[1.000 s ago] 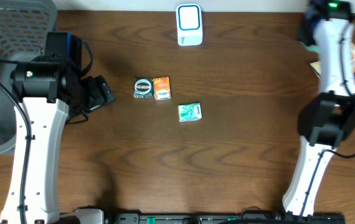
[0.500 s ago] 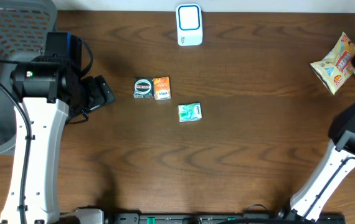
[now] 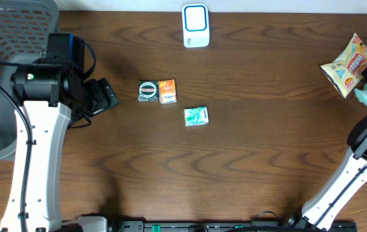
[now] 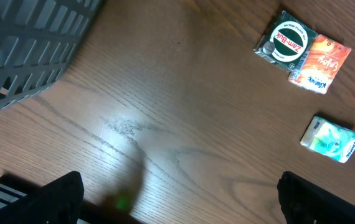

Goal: Scan the item barcode
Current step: 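Move the right gripper back to the Kleenex tissue pack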

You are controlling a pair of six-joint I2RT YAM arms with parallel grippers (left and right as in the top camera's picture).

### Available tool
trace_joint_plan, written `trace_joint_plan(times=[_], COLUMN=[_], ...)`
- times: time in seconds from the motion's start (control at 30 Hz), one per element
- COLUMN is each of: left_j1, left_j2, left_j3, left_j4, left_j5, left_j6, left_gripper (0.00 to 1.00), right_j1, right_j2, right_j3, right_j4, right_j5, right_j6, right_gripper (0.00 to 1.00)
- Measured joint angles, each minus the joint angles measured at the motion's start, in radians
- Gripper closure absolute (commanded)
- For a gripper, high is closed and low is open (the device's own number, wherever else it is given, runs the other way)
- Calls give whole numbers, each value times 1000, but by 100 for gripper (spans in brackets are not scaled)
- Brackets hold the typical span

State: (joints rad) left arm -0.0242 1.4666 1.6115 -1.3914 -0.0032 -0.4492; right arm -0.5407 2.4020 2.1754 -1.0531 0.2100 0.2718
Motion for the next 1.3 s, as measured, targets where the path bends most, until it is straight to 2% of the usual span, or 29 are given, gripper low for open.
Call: trace_joint_plan(times=[0.33,0.57,0.6,0.7,0.77,0.8,0.83,0.9,0.93,1.13,1.2,1.3], left_j1=[0,0,0,0,0,0,0,0,0,0,0,0], left_j2=[0,0,0,0,0,0,0,0,0,0,0,0], left_j3=[0,0,0,0,0,0,0,0,0,0,0,0], left_j4=[0,0,0,0,0,0,0,0,0,0,0,0], left_j5=[0,0,0,0,0,0,0,0,0,0,0,0], left_j6=[0,0,0,0,0,0,0,0,0,0,0,0], left_gripper=[2,2,2,2,2,2,2,2,2,2,2,2], right_j1=[54,141,159,212,259,279,303,360,383,594,661,766], right_j2=[0,-24,-43,-127,-209,-242,-272,-322,-335,-306,-288,-265], right_j3=[0,0,0,0,4,9,18,35,38,-13,-66,-156], right_j4=[3,-13,-13,-19,-36,-50,-69,-126,-153,-324,-338,-342], right_j5=[-150,-196,-197,-226,-280,-311,-352,-445,-483,-595,-595,-574], right_j6=[-60,-96,-98,-99,-101,-105,-106,-110,-110,-108,-108,-108], right_gripper=[68,58,52,26,21,21,26,51,60,62,65,64])
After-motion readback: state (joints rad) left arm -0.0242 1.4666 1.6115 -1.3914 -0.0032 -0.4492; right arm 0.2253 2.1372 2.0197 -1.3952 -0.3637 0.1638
